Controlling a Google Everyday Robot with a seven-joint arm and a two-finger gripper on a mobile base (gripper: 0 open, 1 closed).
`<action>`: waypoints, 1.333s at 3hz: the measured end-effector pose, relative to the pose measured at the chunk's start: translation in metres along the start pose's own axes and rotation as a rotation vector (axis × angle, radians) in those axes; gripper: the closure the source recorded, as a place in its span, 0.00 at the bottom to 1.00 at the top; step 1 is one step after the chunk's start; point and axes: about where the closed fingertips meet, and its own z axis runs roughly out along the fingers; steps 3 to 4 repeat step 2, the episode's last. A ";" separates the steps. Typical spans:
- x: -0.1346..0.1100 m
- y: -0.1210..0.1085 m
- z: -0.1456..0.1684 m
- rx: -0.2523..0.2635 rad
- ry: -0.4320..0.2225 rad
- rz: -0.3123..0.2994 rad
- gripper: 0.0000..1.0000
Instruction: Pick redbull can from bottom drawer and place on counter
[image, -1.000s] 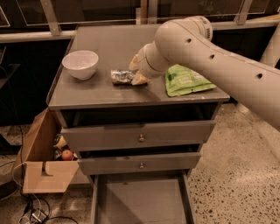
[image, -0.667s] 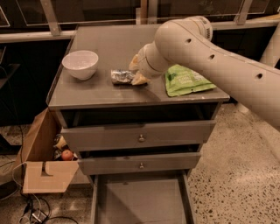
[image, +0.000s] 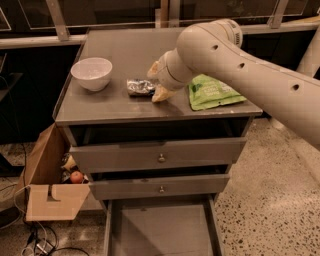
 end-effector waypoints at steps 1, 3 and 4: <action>0.000 0.000 0.000 0.000 0.000 0.000 0.00; 0.000 0.000 0.000 0.000 0.000 0.000 0.00; 0.000 0.000 0.000 0.000 0.000 0.000 0.00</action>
Offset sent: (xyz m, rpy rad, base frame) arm 0.0000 0.0000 0.0000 0.0000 0.0000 0.0000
